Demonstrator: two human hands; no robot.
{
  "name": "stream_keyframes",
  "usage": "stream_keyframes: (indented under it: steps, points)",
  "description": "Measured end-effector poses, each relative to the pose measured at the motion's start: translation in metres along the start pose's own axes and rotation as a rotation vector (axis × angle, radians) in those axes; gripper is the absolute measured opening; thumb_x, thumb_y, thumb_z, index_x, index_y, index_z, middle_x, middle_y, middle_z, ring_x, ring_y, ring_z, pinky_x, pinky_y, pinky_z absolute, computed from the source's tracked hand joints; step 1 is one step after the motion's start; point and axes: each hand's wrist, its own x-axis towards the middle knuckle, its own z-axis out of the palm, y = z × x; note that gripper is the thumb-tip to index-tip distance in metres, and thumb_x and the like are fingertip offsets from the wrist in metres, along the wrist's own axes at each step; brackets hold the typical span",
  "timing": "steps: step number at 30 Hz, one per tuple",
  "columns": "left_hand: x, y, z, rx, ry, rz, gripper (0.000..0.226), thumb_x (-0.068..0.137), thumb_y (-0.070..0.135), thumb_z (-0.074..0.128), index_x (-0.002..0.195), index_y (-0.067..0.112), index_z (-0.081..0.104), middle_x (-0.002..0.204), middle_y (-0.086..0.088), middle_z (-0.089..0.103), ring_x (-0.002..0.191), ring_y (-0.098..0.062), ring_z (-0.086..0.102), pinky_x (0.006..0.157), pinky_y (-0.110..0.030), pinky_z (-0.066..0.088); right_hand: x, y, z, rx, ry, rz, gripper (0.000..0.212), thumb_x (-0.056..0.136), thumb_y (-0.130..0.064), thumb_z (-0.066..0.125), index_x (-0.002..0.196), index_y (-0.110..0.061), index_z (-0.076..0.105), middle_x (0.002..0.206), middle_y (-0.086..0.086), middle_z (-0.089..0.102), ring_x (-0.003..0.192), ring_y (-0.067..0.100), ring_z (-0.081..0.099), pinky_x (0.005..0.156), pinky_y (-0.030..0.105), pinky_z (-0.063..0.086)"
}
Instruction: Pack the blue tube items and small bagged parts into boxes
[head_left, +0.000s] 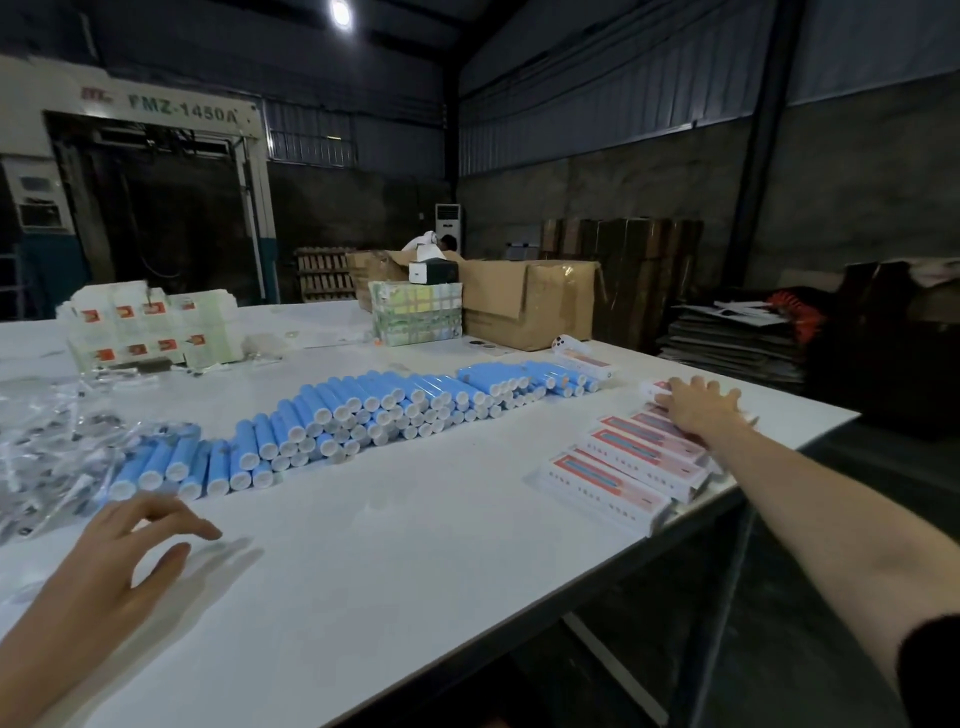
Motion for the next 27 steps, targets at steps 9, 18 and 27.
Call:
stream_keyframes:
  steps: [9,18,27]
  points:
    - [-0.003,0.003,-0.002,0.013,-0.032,-0.063,0.030,0.101,0.045,0.044,0.111,0.063,0.065,0.121,0.029,0.055,0.117,-0.004,0.054,0.100,-0.011,0.030,-0.001,0.004,0.012,-0.097,-0.003,0.004,0.052,0.111,-0.045,0.031,0.158,-0.020,0.032,0.164,0.016,0.032,0.150,0.037,0.031,0.124,0.059,0.017]
    - [-0.004,0.020,-0.007,0.051,0.009,-0.027,0.044,0.094,0.009,0.068,0.111,0.049,0.073,0.121,0.023,0.057,0.110,-0.016,0.052,0.086,-0.043,0.046,-0.030,-0.092,-0.003,-0.032,0.306,-0.276,0.036,0.110,-0.029,0.045,0.140,-0.010,0.052,0.145,0.014,0.052,0.131,0.029,0.049,0.114,0.044,0.041]
    - [-0.004,0.055,-0.029,0.058,0.018,-0.232,0.029,0.103,0.016,0.068,0.112,0.043,0.071,0.106,0.026,0.063,0.104,0.003,0.058,0.077,-0.027,0.048,-0.172,-0.302,-0.010,0.726,0.324,-0.784,0.031,0.111,-0.024,0.039,0.083,-0.013,0.045,0.076,0.000,0.050,0.073,0.025,0.049,0.066,0.038,0.037]
